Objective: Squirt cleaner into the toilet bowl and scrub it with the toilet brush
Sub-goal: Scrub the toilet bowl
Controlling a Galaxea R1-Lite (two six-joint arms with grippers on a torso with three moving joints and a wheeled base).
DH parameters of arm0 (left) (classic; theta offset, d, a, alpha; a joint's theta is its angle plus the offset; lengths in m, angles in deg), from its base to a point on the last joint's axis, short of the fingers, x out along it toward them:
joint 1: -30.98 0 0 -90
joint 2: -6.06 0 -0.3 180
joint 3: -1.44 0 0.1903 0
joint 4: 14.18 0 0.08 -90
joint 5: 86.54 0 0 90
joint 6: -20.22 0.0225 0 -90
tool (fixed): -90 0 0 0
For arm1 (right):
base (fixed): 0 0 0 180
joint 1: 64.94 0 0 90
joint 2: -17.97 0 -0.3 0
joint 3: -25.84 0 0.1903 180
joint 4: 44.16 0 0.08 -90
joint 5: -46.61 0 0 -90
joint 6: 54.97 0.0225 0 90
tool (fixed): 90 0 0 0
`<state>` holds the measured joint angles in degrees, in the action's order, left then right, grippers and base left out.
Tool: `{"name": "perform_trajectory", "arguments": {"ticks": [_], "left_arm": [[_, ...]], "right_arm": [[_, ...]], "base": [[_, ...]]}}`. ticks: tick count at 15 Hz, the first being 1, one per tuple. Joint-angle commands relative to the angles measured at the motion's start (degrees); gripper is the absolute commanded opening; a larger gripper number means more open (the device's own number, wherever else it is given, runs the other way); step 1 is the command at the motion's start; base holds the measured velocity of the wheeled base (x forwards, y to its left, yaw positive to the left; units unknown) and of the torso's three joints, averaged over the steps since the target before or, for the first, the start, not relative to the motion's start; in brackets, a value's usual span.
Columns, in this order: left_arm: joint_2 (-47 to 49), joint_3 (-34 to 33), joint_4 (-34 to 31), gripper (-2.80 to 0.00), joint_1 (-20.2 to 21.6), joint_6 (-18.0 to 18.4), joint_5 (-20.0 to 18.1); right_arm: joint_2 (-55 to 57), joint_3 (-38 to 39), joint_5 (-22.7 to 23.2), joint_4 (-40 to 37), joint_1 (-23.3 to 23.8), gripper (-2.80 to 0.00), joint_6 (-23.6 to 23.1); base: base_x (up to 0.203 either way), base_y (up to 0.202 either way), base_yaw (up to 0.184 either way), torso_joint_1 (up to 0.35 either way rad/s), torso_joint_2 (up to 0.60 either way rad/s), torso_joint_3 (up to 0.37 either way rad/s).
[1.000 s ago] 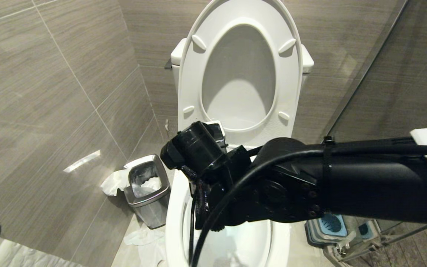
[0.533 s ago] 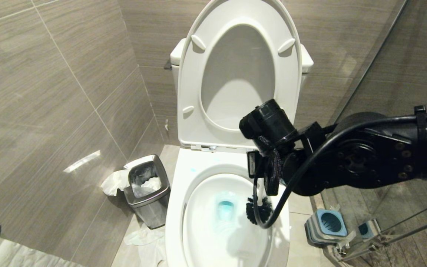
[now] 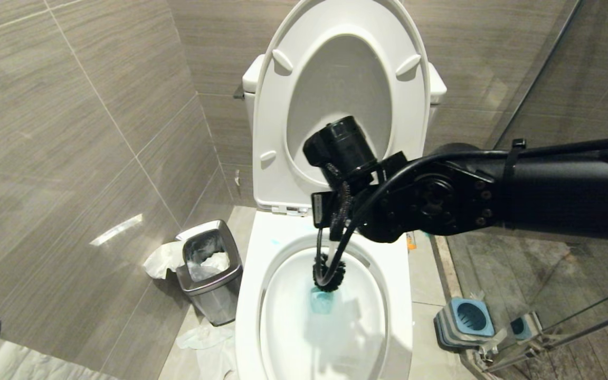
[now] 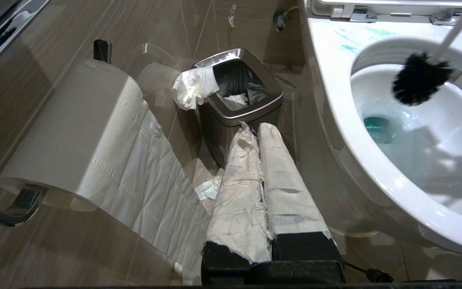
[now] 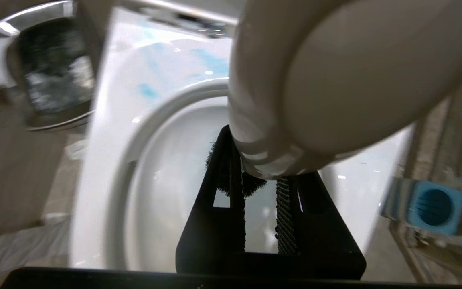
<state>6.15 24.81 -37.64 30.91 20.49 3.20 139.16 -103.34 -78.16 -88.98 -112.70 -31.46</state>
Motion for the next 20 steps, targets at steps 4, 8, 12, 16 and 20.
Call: {"name": "perform_trajectory", "arguments": {"ticks": [4, 8, 12, 16, 20], "left_arm": [[0.0, 0.0, 0.0, -2.80, 0.0, 0.0, 0.0], [0.0, 0.0, 0.0, -2.80, 0.0, 0.0, 0.0], [0.0, 0.0, 0.0, -2.80, 0.0, 0.0, 0.0], [0.0, 0.0, 0.0, -2.80, 0.1, 0.0, 0.0], [0.0, 0.0, 0.0, -2.80, 0.0, 0.0, 0.0]], "right_arm": [[0.7, 0.1, -0.1, -4.7, -13.9, -2.80, 2.2], [-7.9, 11.2, -1.2, -10.2, -17.0, -2.80, 7.0], [-17.9, 25.9, -2.6, -11.2, -16.4, -2.80, 8.1], [-16.6, 24.1, -3.6, -11.2, -12.9, -2.80, 7.0], [-9.2, 15.6, -3.8, -10.4, -7.7, -2.80, 4.7]], "base": [[0.000, 0.000, 0.000, 0.000, 0.00, 0.000], [0.000, 0.000, 0.000, 0.000, 0.00, 0.000], [0.000, 0.000, 0.000, 0.000, 0.00, 0.000], [0.000, 0.000, 0.000, 0.000, 0.00, 0.000], [0.000, 0.000, 0.000, 0.000, 0.00, 0.000]]}}
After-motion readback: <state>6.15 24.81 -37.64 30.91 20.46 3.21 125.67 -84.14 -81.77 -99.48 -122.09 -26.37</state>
